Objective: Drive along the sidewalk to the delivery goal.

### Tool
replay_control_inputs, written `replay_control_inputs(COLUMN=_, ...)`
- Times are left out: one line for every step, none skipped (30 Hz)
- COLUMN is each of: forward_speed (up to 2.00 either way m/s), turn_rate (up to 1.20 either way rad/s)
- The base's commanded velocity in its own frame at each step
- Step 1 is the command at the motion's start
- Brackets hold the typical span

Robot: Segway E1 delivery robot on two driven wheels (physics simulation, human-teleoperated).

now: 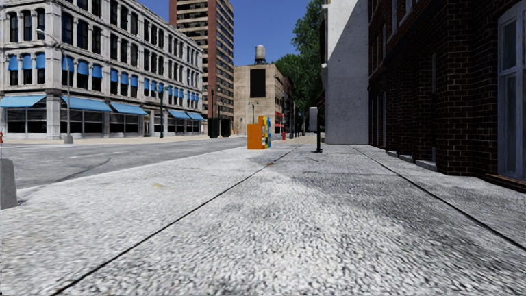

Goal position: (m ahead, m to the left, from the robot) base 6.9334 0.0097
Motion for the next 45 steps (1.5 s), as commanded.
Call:
replay_control_inputs(forward_speed=1.57, turn_rate=-0.40)
replay_control_inputs(forward_speed=2.00, turn_rate=-0.26)
replay_control_inputs(forward_speed=2.00, turn_rate=-0.11)
replay_control_inputs(forward_speed=2.00, turn_rate=-0.11)
replay_control_inputs(forward_speed=2.00, turn_rate=0.00)
replay_control_inputs(forward_speed=2.00, turn_rate=0.00)
replay_control_inputs(forward_speed=2.00, turn_rate=0.00)
replay_control_inputs(forward_speed=2.00, turn_rate=0.00)
replay_control_inputs(forward_speed=2.00, turn_rate=0.00)
replay_control_inputs(forward_speed=2.00, turn_rate=0.00)
replay_control_inputs(forward_speed=2.00, turn_rate=0.00)
replay_control_inputs(forward_speed=2.00, turn_rate=0.00)
replay_control_inputs(forward_speed=2.00, turn_rate=0.00)
replay_control_inputs(forward_speed=2.00, turn_rate=0.00)
replay_control_inputs(forward_speed=2.00, turn_rate=0.00)
replay_control_inputs(forward_speed=2.00, turn_rate=0.00)
replay_control_inputs(forward_speed=2.00, turn_rate=0.00)
replay_control_inputs(forward_speed=2.00, turn_rate=-0.04)
replay_control_inputs(forward_speed=2.00, turn_rate=-0.07)
replay_control_inputs(forward_speed=2.00, turn_rate=-0.08)
replay_control_inputs(forward_speed=2.00, turn_rate=-0.08)
replay_control_inputs(forward_speed=2.00, turn_rate=-0.08)
replay_control_inputs(forward_speed=2.00, turn_rate=-0.08)
replay_control_inputs(forward_speed=2.00, turn_rate=-0.08)
replay_control_inputs(forward_speed=2.00, turn_rate=-0.04)
replay_control_inputs(forward_speed=2.00, turn_rate=-0.02)
replay_control_inputs(forward_speed=2.00, turn_rate=-0.02)
replay_control_inputs(forward_speed=2.00, turn_rate=-0.01)
replay_control_inputs(forward_speed=2.00, turn_rate=0.00)
replay_control_inputs(forward_speed=2.00, turn_rate=0.00)
replay_control_inputs(forward_speed=2.00, turn_rate=0.00)
replay_control_inputs(forward_speed=2.00, turn_rate=0.00)
replay_control_inputs(forward_speed=2.00, turn_rate=0.00)
replay_control_inputs(forward_speed=2.00, turn_rate=0.00)
replay_control_inputs(forward_speed=2.00, turn_rate=0.00)
replay_control_inputs(forward_speed=2.00, turn_rate=0.00)
replay_control_inputs(forward_speed=2.00, turn_rate=0.00)
replay_control_inputs(forward_speed=2.00, turn_rate=0.00)
replay_control_inputs(forward_speed=2.00, turn_rate=0.00)
replay_control_inputs(forward_speed=2.00, turn_rate=0.00)
replay_control_inputs(forward_speed=2.00, turn_rate=0.00)
replay_control_inputs(forward_speed=2.00, turn_rate=0.00)
replay_control_inputs(forward_speed=2.00, turn_rate=0.00)
replay_control_inputs(forward_speed=2.00, turn_rate=0.00)
replay_control_inputs(forward_speed=2.00, turn_rate=0.00)
